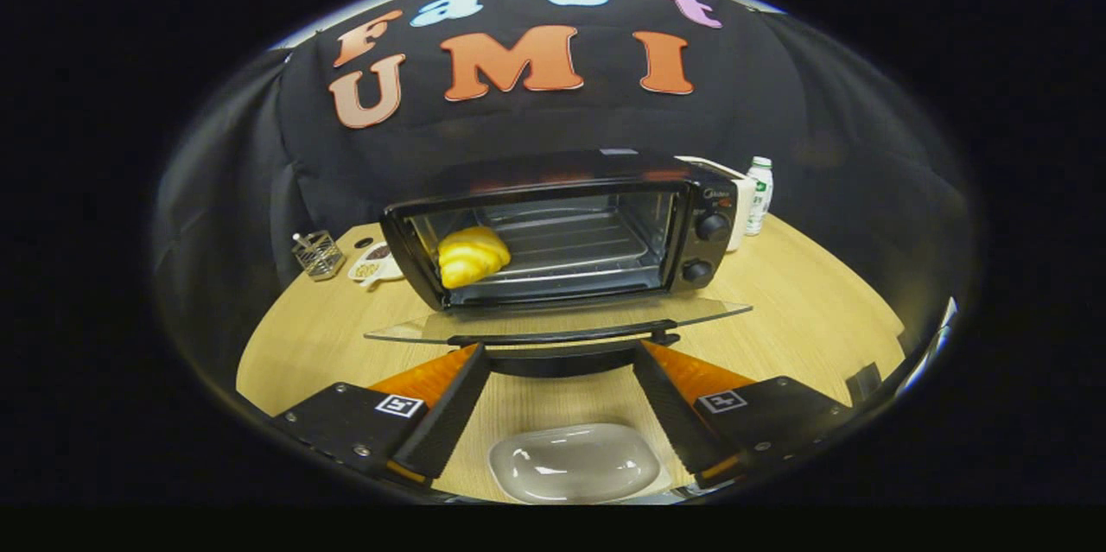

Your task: Open the toaster oven, put the food inside, and close the toaster oven door.

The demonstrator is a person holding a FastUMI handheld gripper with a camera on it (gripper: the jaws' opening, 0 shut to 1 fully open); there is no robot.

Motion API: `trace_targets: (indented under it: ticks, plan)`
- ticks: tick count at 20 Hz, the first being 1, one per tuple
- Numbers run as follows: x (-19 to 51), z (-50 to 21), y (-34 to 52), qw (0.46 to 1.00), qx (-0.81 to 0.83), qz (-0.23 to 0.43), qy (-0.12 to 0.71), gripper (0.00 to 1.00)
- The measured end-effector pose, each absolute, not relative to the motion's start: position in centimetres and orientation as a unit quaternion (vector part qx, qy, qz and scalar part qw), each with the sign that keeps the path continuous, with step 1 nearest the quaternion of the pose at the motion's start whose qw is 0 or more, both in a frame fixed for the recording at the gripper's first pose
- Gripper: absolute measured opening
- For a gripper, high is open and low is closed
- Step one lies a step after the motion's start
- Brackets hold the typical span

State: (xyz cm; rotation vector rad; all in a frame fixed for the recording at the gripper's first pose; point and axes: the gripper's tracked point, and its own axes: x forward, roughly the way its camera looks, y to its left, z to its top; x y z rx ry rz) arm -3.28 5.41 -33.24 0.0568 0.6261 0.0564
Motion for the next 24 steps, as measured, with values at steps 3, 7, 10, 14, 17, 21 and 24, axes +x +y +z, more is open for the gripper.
trace_targets:
  ticks: [3, 7, 10, 14, 17, 21, 24]
  plan:
    - [-2.1, -31.9, 5.4, 0.954, 0.043, 0.025, 0.296, 1.00]
    - [-0.4, -29.9, 5.1, 0.960, 0.064, 0.022, 0.272, 1.00]
    - [1.7, -28.8, 5.1, 0.964, 0.074, 0.020, 0.255, 1.00]
    - [4.0, -27.6, 5.3, 0.968, 0.066, 0.020, 0.240, 1.00]
    - [5.3, -26.4, 5.2, 0.971, 0.066, 0.020, 0.228, 1.00]
    - [6.2, -23.8, 4.6, 0.976, 0.063, 0.015, 0.208, 0.99]
    - [6.8, -21.1, 4.1, 0.981, 0.047, 0.015, 0.190, 0.99]
